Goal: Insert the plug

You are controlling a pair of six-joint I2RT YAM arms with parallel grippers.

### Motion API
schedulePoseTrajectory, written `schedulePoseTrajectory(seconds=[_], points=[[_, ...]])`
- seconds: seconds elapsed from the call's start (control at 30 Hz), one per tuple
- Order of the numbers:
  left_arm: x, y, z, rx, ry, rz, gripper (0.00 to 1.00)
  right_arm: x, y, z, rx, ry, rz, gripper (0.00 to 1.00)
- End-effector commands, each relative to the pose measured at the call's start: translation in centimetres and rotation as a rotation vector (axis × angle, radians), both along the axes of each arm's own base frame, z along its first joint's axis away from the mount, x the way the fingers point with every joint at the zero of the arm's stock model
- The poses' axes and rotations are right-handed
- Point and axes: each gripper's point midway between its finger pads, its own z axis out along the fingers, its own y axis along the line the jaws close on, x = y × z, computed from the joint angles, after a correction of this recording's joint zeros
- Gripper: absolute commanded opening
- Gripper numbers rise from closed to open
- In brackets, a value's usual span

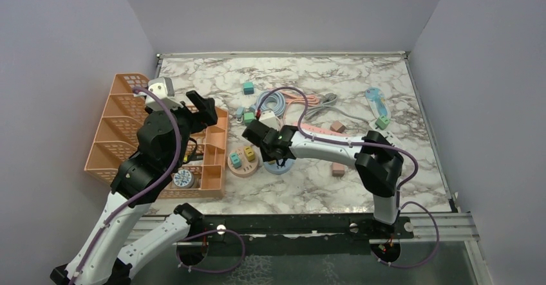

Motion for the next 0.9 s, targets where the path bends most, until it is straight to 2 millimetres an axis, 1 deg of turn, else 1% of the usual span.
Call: schedulePoseTrajectory(seconds=[0.0,0.13,0.17,0.23,0.3,0.4,0.47,0.57,0.63,0.7,0.77,0.87], points=[[0.2,0.1,-0.3,0.027,0.012,0.006,0.82,-6.0,-5.9,-9.8,-0.233,0.290,-0.007,0.01],[0.2,-0.1,-0.3,0.032,0.015,-0.004,0.83,-4.9,-3.7,-6.6,-0.157,0.256,0.002,0.01],[0.3,-0.2,-0.3,0.033,0.017,-0.008,0.83,-4.6,-3.3,-5.7,-0.146,0.245,0.000,0.05],[0.3,-0.3,-0.2,0.035,0.016,-0.015,0.83,-3.8,-2.4,-3.8,-0.125,0.219,-0.003,0.21],[0.3,-0.5,-0.1,0.039,0.019,-0.024,0.83,-3.1,-1.5,-1.7,-0.086,0.189,-0.004,0.34],[0.5,-0.9,0.0,0.044,0.032,-0.039,0.85,-1.8,-0.2,2.1,-0.003,0.139,-0.011,0.45],[0.6,-1.3,0.0,0.047,0.045,-0.058,0.85,-1.2,0.2,4.5,0.039,0.109,-0.025,0.51],[0.6,-2.1,-0.4,0.045,0.067,-0.091,0.86,-0.8,0.4,7.4,0.100,0.070,-0.045,0.54],[0.6,-2.8,-0.9,0.040,0.083,-0.122,0.87,-0.7,-0.1,8.8,0.131,0.052,-0.066,0.55],[0.6,-3.4,-1.6,0.034,0.104,-0.150,0.87,-0.7,-1.3,9.6,0.145,0.030,-0.105,0.55],[0.6,-4.2,-2.7,0.026,0.131,-0.180,0.87,-0.5,-3.4,10.0,0.145,0.003,-0.168,0.55],[0.6,-6.1,-4.2,0.007,0.167,-0.263,0.88,-0.4,-7.4,9.4,0.130,-0.010,-0.267,0.55]])
